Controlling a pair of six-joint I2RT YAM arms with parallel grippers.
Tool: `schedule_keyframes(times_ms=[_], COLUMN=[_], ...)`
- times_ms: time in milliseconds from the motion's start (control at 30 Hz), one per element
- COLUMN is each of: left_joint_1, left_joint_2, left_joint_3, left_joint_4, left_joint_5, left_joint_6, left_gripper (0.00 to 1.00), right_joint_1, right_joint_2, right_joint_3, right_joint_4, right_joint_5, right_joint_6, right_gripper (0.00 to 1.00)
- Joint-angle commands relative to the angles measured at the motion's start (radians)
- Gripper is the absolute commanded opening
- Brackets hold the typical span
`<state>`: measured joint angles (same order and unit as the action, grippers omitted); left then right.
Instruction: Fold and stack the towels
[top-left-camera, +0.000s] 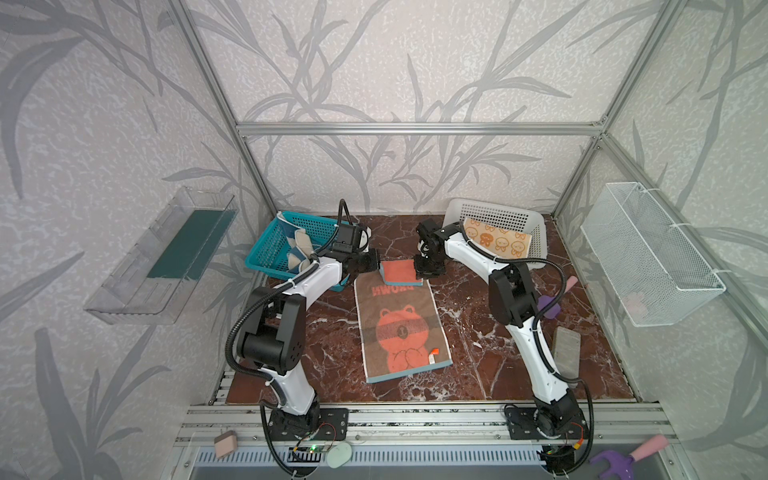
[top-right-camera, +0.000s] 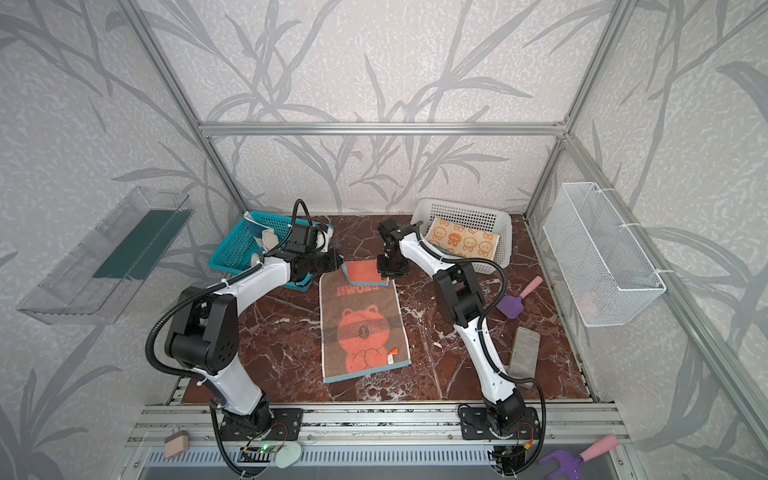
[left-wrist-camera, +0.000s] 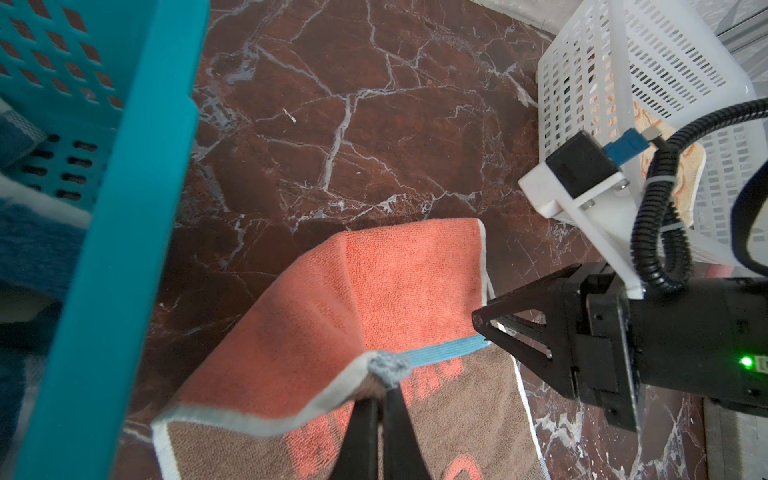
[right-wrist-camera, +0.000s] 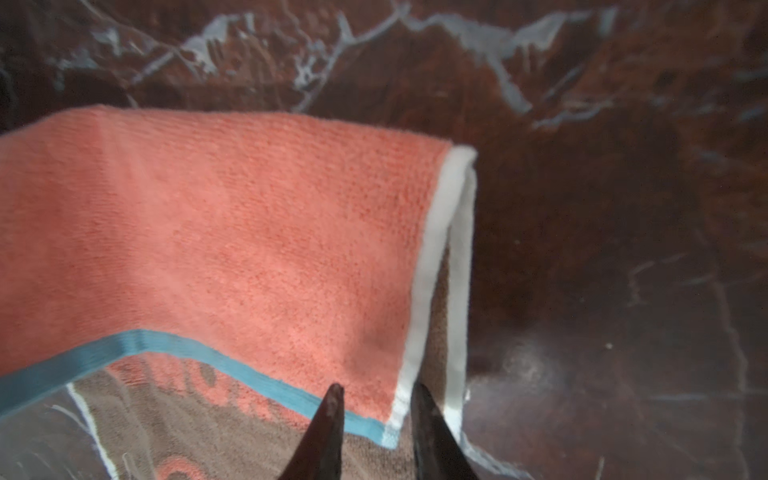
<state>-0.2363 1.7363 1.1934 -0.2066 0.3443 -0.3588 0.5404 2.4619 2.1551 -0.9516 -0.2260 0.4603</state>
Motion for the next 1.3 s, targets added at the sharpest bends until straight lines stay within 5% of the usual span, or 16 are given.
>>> schedule_keyframes(times_ms=[0, 167, 367, 900, 1267], left_joint_1=[0.005, 0.005, 0.005, -0.022, -0.021], left_joint_2=[-0.052, -0.061, -0.043, -0.094, -0.064], left_joint_3=[-0.026, -0.047, -0.019, -0.051, 0.056], left_joint_4=[0.021, 0.051, 0.043, 0.207, 0.152], left_joint_5=[0.016, 0.043, 0.052, 0.114, 0.18], left_joint_6=[0.004, -0.019, -0.031, -0.152, -0.17], left_gripper=[0.0, 0.0, 0.0, 0.0, 0.0], right_joint_1=[0.014, 0.035, 0.047, -0.007, -0.123], right_joint_2=[-0.007, -0.008, -0.01, -0.185, -0.253], right_joint_3=[0.024, 0.029, 0.093, 0.123, 0.123], right_joint_4=[-0.078, -0.078, -0.095, -0.275, -0.216], right_joint_5=[0.064, 0.064, 0.059, 0.162, 0.019], right_joint_6=[-0.009, -0.002, -0.016, -0.053, -0.075], right_gripper=[0.33, 0.32, 0.0, 0.0, 0.0])
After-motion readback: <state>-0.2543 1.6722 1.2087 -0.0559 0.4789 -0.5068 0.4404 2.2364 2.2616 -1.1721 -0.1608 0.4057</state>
